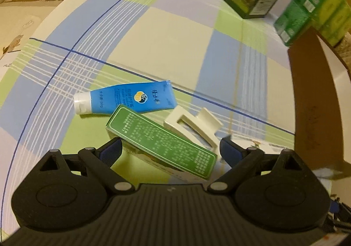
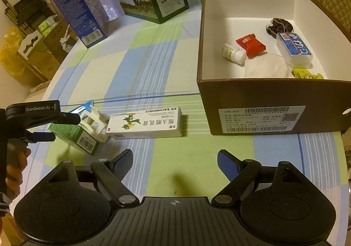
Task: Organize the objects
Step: 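Grasp the green box with the left tool while the right tool grasps the white clip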
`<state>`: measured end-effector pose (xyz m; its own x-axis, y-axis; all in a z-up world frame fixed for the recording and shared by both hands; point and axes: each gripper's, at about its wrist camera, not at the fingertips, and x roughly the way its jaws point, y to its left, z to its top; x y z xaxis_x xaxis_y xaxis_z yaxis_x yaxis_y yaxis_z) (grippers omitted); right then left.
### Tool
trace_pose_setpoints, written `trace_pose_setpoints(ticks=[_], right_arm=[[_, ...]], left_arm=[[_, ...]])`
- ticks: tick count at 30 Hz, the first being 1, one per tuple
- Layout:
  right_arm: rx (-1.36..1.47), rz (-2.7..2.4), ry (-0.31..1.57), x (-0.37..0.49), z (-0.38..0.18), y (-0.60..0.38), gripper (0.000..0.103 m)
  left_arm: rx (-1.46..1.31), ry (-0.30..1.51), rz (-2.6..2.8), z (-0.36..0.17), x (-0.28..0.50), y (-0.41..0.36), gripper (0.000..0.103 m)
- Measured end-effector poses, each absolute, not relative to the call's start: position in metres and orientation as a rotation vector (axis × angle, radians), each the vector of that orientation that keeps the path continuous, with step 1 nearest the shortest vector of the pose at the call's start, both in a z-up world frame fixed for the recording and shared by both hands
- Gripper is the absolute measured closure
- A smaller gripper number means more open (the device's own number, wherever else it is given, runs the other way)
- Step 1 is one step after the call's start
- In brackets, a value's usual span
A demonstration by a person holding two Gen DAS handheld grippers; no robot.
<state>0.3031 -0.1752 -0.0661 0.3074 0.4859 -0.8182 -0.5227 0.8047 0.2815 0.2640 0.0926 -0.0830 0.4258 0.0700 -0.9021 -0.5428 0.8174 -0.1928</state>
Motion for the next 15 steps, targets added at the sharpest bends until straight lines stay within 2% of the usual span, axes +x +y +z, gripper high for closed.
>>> trace_pose_setpoints(ticks=[4, 9, 11, 13, 15], right_arm=[[-0.043, 0.667, 1.078, 0.307, -0.069, -0.172, 0.021], [-0.051, 0.681, 1.086, 0.309, -0.071, -0.166, 0.021], [-0.056, 0.691, 1.088, 0.309, -0.073, -0.163, 0.021], [-0.062, 0.705, 1.091, 0.308, -0.074, -0.158, 0.021], [-0.07, 0.727, 1.094, 0.306, -0.075, -0.153, 0.021]], left_arm=[[-0.479, 1.097, 0.412, -0.091, 0.266, 0.095, 0.015], [-0.429, 1.139, 0.388, -0.096, 0.26, 0.097, 0.04], [-0.421, 1.151, 0.378, -0.098, 0.254, 0.098, 0.058], [-0.396, 1.16, 0.378, -0.098, 0.247, 0.099, 0.069], [-0.369, 1.166, 0.383, -0.099, 0.239, 0.101, 0.076]])
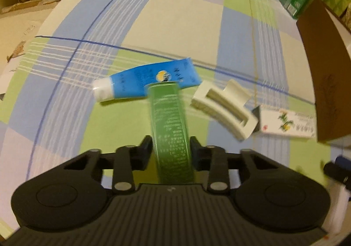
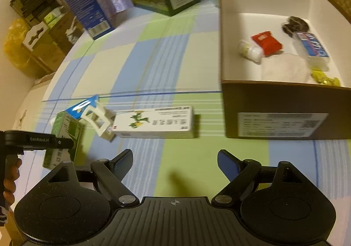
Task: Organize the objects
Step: 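Grasp the green box with the left tool while the right tool grasps the white clip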
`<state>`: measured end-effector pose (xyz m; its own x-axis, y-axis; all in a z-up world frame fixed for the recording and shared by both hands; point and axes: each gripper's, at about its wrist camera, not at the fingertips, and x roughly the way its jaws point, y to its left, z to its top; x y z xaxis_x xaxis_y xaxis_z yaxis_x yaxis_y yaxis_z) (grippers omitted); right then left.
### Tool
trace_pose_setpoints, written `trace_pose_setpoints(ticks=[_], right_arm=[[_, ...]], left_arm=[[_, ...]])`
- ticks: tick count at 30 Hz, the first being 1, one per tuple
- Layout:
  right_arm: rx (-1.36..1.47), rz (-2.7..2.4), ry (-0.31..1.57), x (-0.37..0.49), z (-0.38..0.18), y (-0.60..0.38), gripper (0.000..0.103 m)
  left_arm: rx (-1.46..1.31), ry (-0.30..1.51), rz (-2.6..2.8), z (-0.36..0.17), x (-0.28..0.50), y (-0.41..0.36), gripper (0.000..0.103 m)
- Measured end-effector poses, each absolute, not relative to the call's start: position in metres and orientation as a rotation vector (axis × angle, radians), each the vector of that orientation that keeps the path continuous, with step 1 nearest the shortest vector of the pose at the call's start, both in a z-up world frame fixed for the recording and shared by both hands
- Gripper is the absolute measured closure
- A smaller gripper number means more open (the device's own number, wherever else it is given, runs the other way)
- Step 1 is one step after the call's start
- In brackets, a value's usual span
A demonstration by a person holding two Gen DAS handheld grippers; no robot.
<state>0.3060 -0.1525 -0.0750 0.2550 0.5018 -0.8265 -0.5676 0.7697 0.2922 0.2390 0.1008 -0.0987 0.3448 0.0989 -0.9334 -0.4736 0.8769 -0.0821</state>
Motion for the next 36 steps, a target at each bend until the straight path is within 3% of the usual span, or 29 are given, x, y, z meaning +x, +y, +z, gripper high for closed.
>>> trace_pose_setpoints(ticks=[12, 22, 27, 36], right_arm=[[-0.226, 1.005, 0.951, 0.284, -0.073, -0.078, 0.023], [-0.456, 1.156, 0.832, 0.279, -0.107, 0.008, 0.037], [-0.529, 1.143, 0.838, 0.283, -0.126, 0.027, 0.059], [-0.524, 1.157, 0.862, 0.266, -0.124, 0.013, 0.064]], left_arm=[[-0.337, 1.152, 0.469, -0.095, 0.189, 0.128, 0.076], [-0.384, 1.117, 0.564, -0.093, 0.162, 0.154, 0.076], [-0.391, 1.113, 0.568, -0.095, 0.158, 0.155, 0.076], [-0.373, 1.129, 0.552, -0.098, 0.157, 0.149, 0.076]])
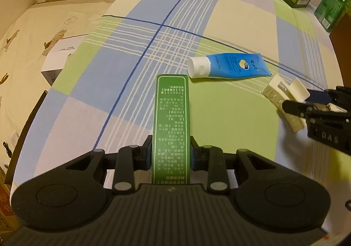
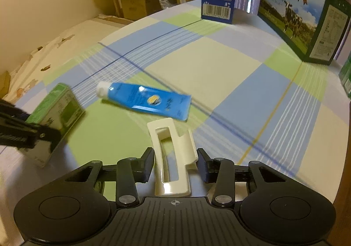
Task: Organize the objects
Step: 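Grasp the green box with the left tool while the right tool grasps the white clip, then carry the green box and white clip with both tools toward the cardboard box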
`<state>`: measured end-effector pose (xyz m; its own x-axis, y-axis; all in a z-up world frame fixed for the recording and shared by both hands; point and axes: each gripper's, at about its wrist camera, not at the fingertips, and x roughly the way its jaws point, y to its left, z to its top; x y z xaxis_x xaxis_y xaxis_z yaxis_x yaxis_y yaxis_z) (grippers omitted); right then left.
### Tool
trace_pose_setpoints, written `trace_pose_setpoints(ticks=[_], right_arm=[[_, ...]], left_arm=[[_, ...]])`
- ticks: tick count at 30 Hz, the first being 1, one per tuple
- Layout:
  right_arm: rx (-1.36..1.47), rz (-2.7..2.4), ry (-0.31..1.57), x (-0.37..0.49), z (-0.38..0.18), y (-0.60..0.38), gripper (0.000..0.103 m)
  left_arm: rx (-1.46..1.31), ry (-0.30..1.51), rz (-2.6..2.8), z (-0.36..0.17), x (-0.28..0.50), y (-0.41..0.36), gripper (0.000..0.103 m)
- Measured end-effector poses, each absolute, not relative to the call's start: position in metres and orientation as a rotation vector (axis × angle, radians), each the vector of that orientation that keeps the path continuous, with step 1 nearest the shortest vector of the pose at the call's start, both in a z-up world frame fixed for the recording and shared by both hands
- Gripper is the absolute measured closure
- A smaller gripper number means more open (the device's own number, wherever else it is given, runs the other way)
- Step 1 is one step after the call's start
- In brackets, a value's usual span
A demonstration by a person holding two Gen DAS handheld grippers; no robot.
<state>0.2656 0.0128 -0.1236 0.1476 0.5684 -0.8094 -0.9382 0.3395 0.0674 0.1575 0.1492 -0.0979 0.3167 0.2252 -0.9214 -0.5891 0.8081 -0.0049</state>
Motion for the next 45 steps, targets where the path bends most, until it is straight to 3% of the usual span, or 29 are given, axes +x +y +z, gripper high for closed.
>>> trace_pose_setpoints(ticks=[25, 45], right_arm=[[-0.391, 0.8, 0.956, 0.25, -0.108, -0.162, 0.064], [-0.395, 0.801, 0.964, 0.251, -0.114, -0.168, 0.065]], left_arm=[[-0.186, 1.174, 0.128, -0.104, 0.178, 0.027, 0.074], [-0.125, 1.205, 0.07, -0.108, 0.217, -0.008, 0.074]])
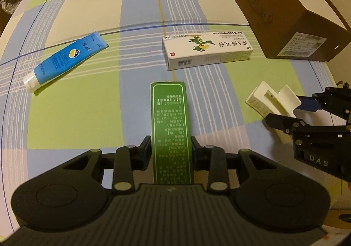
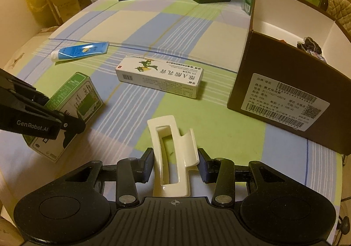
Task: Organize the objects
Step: 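Carry the green box and white clip with both tools toward the cardboard box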
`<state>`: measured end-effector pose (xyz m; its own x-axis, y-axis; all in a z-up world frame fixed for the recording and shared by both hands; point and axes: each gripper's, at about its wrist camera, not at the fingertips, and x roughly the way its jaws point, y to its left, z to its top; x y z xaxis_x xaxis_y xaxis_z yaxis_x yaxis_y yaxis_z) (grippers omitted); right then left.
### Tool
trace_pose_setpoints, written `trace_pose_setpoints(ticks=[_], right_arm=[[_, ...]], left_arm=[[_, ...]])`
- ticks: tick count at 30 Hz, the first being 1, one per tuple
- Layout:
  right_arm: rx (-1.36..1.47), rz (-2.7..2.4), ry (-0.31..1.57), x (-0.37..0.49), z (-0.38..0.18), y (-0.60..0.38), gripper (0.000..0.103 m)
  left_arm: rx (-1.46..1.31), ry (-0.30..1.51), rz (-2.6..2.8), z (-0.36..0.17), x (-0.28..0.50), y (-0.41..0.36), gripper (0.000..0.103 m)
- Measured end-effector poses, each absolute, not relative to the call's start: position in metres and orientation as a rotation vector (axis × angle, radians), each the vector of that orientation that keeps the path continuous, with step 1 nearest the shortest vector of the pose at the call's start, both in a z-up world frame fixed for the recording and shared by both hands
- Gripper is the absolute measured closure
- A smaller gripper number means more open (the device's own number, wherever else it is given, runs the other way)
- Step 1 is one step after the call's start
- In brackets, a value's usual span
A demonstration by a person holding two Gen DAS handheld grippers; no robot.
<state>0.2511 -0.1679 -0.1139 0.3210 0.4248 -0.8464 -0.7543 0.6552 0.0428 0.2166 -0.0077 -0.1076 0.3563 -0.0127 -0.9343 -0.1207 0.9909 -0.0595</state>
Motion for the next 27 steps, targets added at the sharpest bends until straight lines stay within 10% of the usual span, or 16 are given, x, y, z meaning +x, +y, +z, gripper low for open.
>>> trace_pose_setpoints(ticks=[27], right_arm=[[-0.239, 0.753, 0.922, 0.256, -0.071, -0.202, 0.065]], left_arm=[[-0.102, 1.13, 0.055, -0.08, 0.218, -0.021, 0.077]])
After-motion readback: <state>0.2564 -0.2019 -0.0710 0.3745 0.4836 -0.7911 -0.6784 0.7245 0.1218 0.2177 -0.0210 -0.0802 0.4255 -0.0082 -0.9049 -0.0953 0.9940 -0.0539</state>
